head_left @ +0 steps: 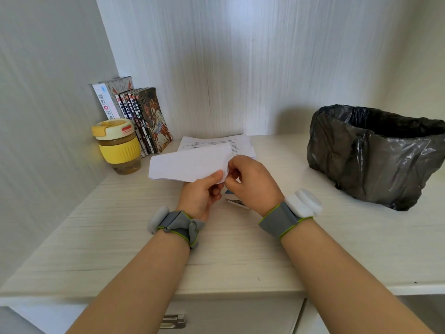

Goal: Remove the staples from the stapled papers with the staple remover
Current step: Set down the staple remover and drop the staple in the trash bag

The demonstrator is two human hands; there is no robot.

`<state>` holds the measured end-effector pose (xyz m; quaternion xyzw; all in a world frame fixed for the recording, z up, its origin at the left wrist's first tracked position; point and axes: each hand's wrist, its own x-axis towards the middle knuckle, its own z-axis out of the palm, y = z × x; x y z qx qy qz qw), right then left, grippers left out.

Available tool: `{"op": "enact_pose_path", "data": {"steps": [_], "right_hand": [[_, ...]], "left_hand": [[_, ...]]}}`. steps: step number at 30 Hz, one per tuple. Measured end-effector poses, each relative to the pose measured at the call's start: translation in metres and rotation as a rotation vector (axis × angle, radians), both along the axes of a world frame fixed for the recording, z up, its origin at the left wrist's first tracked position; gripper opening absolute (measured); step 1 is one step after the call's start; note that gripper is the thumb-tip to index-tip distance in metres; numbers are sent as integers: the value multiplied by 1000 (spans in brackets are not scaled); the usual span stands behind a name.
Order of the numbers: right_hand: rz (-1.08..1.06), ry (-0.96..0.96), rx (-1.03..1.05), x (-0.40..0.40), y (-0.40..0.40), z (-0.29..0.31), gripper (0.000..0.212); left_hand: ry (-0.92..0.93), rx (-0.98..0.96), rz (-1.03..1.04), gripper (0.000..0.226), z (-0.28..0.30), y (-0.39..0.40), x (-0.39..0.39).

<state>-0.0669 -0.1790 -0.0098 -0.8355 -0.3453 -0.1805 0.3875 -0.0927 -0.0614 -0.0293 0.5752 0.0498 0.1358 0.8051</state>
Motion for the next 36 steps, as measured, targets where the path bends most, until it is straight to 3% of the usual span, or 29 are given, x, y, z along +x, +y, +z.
{"op": "enact_pose_path", "data": {"steps": [12, 18, 20, 26, 29, 33, 36], "right_hand": [[13, -63, 35, 1, 0, 0, 11], [118, 274, 261, 1, -2, -1, 35], [136, 308, 287, 0, -2, 0, 37], [36, 94, 61, 0, -3, 2, 20], [-4, 43, 48, 1, -3, 1, 21], [55, 200, 263, 0, -4, 1, 37], [127, 363, 367, 1, -4, 3, 35]], "left_hand": [[-4, -41, -24, 11, 1, 0, -1], [-14, -52, -56, 11, 1, 0, -1], [-18, -66, -64, 11, 1, 0, -1], [-3, -56, -39, 9, 0, 1, -1], [-3, -59, -54, 9, 1, 1, -1], [-8, -37, -47, 10, 1, 0, -2], [-21, -51, -48, 12, 2, -1, -2]]}}
